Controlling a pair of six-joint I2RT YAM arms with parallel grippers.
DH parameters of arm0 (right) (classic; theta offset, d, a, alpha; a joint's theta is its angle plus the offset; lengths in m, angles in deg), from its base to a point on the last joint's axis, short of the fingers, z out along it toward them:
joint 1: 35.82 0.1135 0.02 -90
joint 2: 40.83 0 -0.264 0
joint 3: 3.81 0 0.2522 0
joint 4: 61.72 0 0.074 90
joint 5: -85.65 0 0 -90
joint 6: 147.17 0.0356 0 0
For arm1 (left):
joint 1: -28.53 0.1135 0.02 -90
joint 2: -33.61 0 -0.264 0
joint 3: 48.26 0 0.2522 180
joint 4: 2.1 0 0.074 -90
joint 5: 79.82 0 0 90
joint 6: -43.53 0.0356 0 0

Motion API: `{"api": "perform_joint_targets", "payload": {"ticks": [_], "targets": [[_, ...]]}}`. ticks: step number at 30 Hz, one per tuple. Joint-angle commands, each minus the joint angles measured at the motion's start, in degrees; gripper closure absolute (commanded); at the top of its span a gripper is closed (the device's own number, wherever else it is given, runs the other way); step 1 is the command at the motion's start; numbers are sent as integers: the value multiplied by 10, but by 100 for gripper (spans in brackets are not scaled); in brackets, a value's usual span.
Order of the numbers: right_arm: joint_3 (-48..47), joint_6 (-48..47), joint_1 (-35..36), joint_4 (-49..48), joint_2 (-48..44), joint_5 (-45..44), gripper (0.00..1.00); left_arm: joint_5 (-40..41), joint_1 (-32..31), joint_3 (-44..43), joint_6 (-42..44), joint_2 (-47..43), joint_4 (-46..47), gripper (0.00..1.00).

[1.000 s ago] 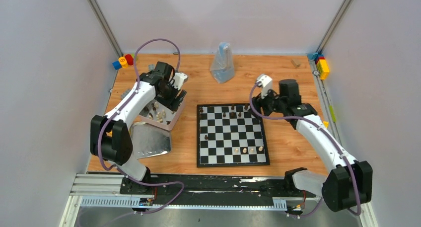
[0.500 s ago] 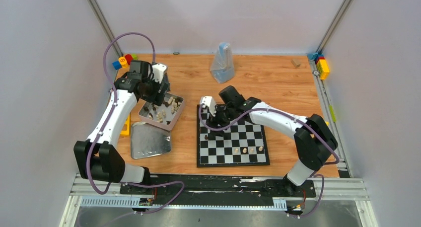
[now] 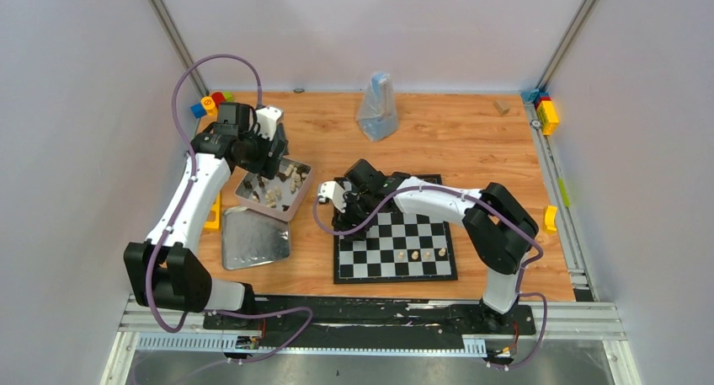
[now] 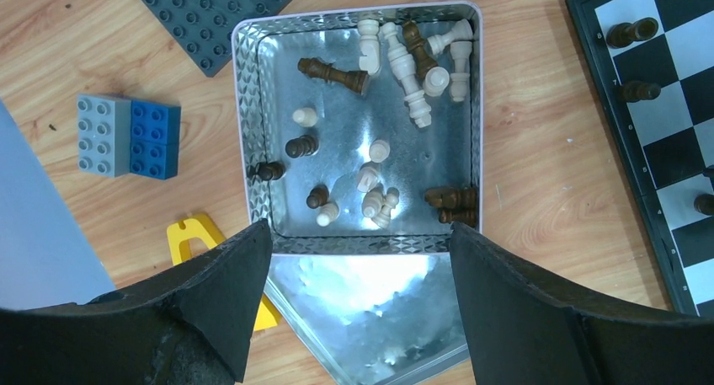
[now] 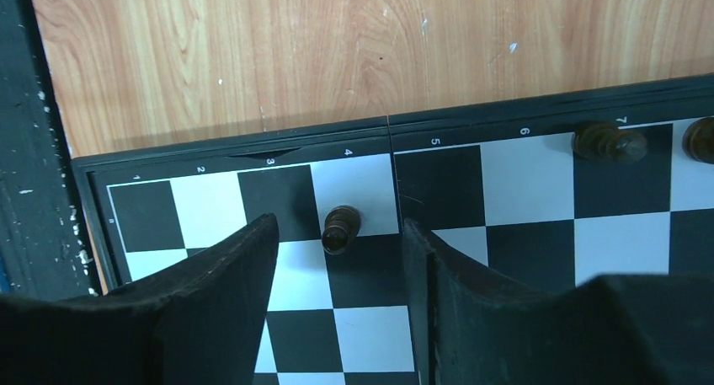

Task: Set up the chess pieces on the board
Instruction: Pick up the chess piece from the chessboard.

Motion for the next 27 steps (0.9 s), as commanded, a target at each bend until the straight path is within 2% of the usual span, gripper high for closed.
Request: {"api": "perform_joint_targets", "payload": {"ticks": [1, 8, 14, 17, 27], "targets": [[-27, -16, 7, -6, 12, -23, 46, -13, 3, -4, -3, -23, 20, 15], [-33, -15, 7, -5, 16, -33, 78, -14, 4, -1, -3, -24, 21, 15], [-55, -2, -9, -6, 3, -57, 97, -12, 4, 0, -2, -27, 23, 15], [-74, 0, -28, -6, 3, -76, 100, -12, 4, 1, -2, -28, 23, 15], [-150, 13, -89, 24, 54, -89, 100, -13, 4, 3, -2, -33, 23, 15]]}}
